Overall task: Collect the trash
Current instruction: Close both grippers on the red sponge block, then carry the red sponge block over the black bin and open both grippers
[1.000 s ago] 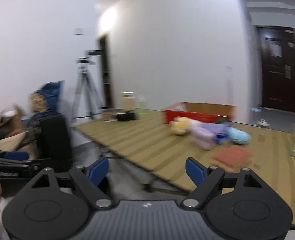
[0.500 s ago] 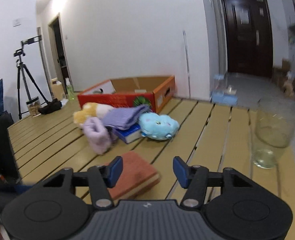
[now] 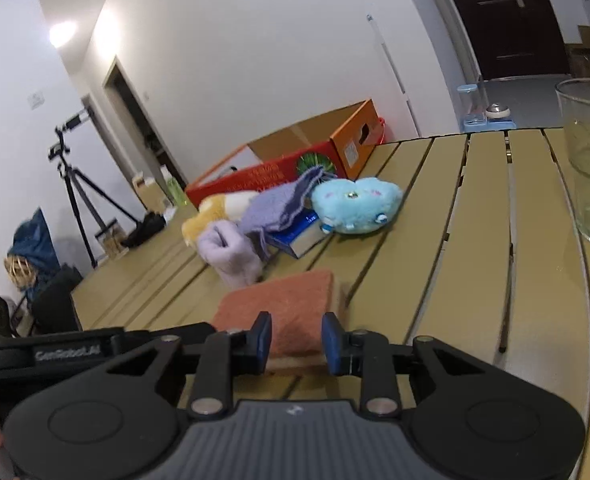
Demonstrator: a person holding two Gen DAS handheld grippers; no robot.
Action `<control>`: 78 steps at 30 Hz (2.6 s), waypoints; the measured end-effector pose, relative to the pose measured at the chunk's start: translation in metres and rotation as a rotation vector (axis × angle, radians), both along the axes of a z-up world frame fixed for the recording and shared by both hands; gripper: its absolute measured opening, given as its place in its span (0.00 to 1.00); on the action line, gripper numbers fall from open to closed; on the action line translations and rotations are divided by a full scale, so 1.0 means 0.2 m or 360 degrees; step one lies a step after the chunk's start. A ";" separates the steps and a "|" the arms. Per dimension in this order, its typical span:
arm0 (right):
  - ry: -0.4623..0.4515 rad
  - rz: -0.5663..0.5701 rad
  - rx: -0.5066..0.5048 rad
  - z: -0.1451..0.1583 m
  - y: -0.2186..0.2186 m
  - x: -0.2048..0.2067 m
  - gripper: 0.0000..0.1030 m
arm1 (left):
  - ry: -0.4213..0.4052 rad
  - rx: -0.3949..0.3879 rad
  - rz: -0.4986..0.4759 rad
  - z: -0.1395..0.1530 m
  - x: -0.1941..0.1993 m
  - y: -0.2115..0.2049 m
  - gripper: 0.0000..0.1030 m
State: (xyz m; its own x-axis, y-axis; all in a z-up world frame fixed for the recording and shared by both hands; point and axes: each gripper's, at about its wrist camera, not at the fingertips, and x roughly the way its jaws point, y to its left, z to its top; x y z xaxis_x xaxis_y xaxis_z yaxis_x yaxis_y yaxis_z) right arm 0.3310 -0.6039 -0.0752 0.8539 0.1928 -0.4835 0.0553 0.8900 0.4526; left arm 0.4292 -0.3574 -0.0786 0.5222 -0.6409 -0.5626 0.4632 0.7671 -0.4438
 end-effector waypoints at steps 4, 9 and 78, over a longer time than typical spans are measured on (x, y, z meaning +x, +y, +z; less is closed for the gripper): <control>0.0030 -0.0040 0.0020 -0.03 -0.01 0.08 0.28 | 0.0061 -0.0003 0.0023 -0.03 0.08 -0.04 0.39; 0.0057 -0.0076 0.0103 -0.07 -0.05 0.13 0.28 | 0.0089 -0.0024 0.0021 -0.03 0.11 -0.02 0.33; 0.0349 0.0762 -0.0445 -0.33 2.66 1.00 0.25 | 0.0262 0.0572 0.0811 -0.37 0.40 2.42 0.48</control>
